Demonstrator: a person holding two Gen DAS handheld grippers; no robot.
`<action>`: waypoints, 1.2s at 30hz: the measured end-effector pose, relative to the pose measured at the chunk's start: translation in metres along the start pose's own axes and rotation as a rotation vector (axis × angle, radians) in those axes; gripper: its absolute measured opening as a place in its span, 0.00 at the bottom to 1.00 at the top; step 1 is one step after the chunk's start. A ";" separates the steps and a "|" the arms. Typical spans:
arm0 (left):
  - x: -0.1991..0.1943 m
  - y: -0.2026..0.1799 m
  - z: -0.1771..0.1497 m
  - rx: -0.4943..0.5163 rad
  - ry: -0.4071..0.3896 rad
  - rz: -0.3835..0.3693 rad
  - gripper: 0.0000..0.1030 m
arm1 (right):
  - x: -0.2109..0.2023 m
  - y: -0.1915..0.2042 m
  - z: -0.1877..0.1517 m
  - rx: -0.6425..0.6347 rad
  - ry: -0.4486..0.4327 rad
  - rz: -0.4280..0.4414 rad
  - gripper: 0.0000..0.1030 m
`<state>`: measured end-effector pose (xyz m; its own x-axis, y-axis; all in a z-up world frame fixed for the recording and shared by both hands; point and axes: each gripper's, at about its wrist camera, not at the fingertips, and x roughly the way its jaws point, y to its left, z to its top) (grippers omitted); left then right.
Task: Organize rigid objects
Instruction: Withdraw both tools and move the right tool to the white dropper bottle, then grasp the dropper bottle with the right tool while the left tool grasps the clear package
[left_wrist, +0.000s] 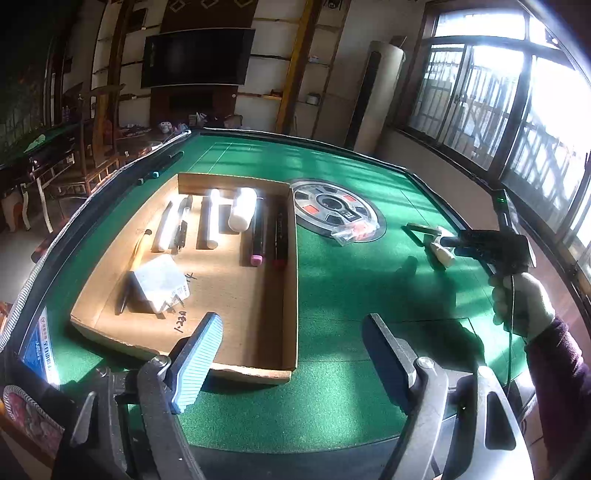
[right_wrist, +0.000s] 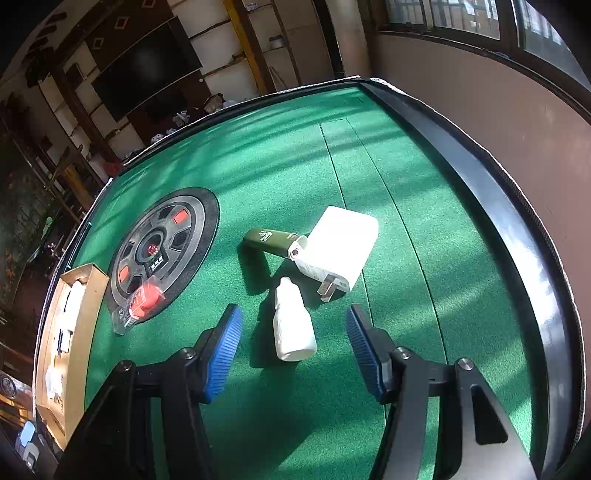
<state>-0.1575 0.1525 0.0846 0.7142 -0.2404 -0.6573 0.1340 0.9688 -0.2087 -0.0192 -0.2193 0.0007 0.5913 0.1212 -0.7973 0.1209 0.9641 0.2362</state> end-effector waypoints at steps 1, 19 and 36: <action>0.000 -0.003 0.001 0.007 0.003 0.001 0.79 | 0.007 0.003 0.000 -0.015 0.010 -0.011 0.33; 0.163 -0.107 0.086 0.249 0.213 -0.013 0.79 | -0.017 -0.009 -0.039 0.089 -0.074 0.302 0.49; 0.244 -0.130 0.093 0.363 0.274 0.030 0.27 | -0.007 -0.011 -0.032 0.138 -0.037 0.349 0.55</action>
<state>0.0630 -0.0265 0.0192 0.5199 -0.1716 -0.8368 0.3832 0.9224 0.0489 -0.0505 -0.2235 -0.0147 0.6438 0.4261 -0.6356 0.0115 0.8251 0.5648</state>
